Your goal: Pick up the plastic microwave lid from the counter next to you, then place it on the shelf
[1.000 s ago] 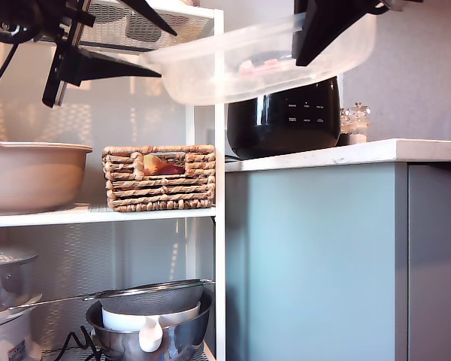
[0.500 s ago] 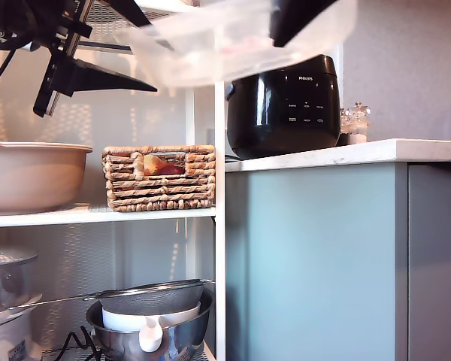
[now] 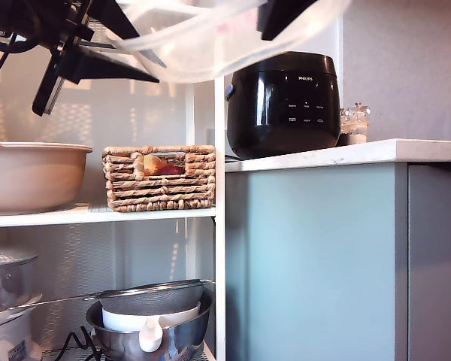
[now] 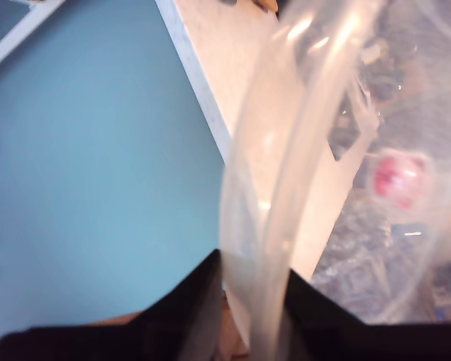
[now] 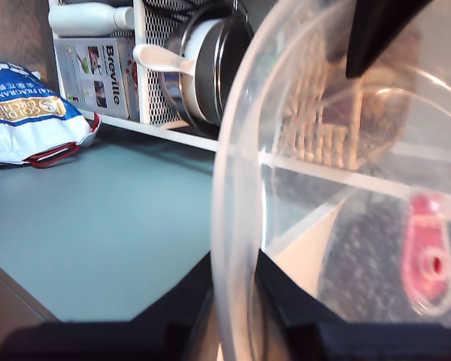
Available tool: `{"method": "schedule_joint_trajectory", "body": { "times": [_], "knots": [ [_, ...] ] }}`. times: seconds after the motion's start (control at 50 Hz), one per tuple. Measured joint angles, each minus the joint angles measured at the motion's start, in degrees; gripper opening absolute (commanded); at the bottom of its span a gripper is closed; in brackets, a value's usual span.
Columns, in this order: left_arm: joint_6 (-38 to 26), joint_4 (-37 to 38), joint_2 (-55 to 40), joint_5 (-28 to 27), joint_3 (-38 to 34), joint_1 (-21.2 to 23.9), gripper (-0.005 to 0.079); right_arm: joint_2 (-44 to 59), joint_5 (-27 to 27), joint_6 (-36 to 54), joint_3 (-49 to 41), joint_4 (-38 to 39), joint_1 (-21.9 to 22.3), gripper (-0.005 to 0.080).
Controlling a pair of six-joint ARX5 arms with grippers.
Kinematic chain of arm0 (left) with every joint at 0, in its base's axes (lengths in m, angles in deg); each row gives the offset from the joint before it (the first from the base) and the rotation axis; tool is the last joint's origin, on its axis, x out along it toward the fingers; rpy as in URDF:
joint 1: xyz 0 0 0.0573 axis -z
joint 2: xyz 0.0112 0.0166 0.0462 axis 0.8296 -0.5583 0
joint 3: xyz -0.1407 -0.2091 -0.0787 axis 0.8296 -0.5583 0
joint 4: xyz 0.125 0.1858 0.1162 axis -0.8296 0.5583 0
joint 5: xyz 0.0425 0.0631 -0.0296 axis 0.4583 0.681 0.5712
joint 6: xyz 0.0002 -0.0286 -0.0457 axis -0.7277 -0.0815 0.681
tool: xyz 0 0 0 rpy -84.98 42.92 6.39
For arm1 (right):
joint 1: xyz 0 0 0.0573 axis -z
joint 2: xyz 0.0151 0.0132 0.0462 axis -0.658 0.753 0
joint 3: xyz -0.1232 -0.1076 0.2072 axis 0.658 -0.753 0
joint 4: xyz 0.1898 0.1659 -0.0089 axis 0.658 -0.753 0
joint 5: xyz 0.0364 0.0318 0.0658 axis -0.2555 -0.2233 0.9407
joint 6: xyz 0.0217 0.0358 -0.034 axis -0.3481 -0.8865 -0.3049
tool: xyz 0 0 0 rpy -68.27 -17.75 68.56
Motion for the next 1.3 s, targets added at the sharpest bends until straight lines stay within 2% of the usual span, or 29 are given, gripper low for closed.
{"method": "schedule_joint_trajectory", "body": {
  "times": [0.14,0.42,1.02,1.16,1.3],
  "knots": [
    [-1.09,-0.52,0.0,2.29,0.04,0.24,-0.0021,0.11,0.11,-0.39,0.0,0.24,-0.07,0.016],
    [-2.36,-1.09,0.02,4.11,0.17,0.15,-0.0021,0.11,-1.4,-1.29,0.0,0.42,-0.07,0.016],
    [-4.0,-1.44,0.11,5.29,1.25,-2.93,-0.0021,-3.19,-1.53,-1.57,-0.02,1.05,-0.39,0.016],
    [-4.46,-1.46,0.11,7.02,1.29,-4.59,-0.0021,-5.77,-1.88,-2.03,-0.02,1.01,-0.94,0.016],
    [-5.49,-0.37,-0.04,11.08,1.11,-10.01,-0.0021,-11.89,-3.89,-3.02,0.13,0.66,-0.44,0.0191]
  ]
}}
